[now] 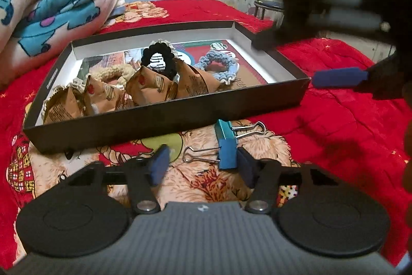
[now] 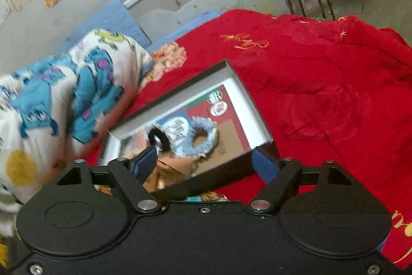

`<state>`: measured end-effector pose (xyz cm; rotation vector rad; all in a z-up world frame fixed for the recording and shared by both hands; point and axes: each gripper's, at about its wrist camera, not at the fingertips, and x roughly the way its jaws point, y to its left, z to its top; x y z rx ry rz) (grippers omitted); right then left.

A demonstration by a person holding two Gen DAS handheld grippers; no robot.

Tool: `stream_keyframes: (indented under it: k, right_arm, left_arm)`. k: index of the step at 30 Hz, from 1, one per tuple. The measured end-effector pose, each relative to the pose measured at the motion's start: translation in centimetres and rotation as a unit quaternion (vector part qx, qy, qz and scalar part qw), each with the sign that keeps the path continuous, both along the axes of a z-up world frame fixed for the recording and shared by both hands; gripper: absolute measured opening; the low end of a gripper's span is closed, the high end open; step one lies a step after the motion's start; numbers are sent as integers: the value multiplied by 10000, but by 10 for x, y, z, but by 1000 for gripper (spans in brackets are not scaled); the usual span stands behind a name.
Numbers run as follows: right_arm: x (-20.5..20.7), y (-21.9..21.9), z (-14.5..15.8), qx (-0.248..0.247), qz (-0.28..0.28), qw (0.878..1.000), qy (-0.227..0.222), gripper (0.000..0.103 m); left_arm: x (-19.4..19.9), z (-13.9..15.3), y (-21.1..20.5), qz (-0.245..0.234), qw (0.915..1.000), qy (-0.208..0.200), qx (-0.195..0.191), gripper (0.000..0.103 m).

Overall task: Organize objects
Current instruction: 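Move both open tools down around the blue binder clip, then close the left tool on the blue binder clip while the right tool grasps a teal binder clip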

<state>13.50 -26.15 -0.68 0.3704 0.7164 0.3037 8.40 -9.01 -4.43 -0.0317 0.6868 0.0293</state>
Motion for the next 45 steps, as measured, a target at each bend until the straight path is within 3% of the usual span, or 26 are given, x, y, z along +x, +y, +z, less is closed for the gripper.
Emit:
stream_keyframes:
  k: [3,7,11,20,22,26,31,39,41,45]
  right_arm:
    - [0,11,-4,-387,101,9992,17,72]
    - [-1,16,-9,-190,244,9994,131,72]
    - [-2,21,-14,-123,376,9990,215,72]
    - [8,37,-27,-128,995,9939,467,66]
    - [11,39,-31,-176,1019,9933,523,66]
    - [17,44,-42,-272,1050,9910,791,65]
    - [17,47,-39,-520,985,9909,760,60]
    - [16,33,-37,-256,811,9919,942,68]
    - [16,29,-36,-218,794,9921,942,78]
    - [20,25,-44,-116,697,9920,1044,79]
  left_arm:
    - [2,-1,-2,-51,9999,-22,118,48]
    - [1,1,1,38,9999,-20,109,48]
    - [-1,1,5,231,9990,-53,373,48]
    - [-3,6,28,940,9950,56,328,48]
    - [-1,6,30,993,9948,70,215,48]
    - [1,5,25,932,9949,49,387,48]
    - [3,4,28,924,9953,94,256,52]
    - [3,3,28,916,9955,90,208,54]
    - [3,3,29,927,9955,95,167,57]
    - [4,3,27,911,9956,83,200,59]
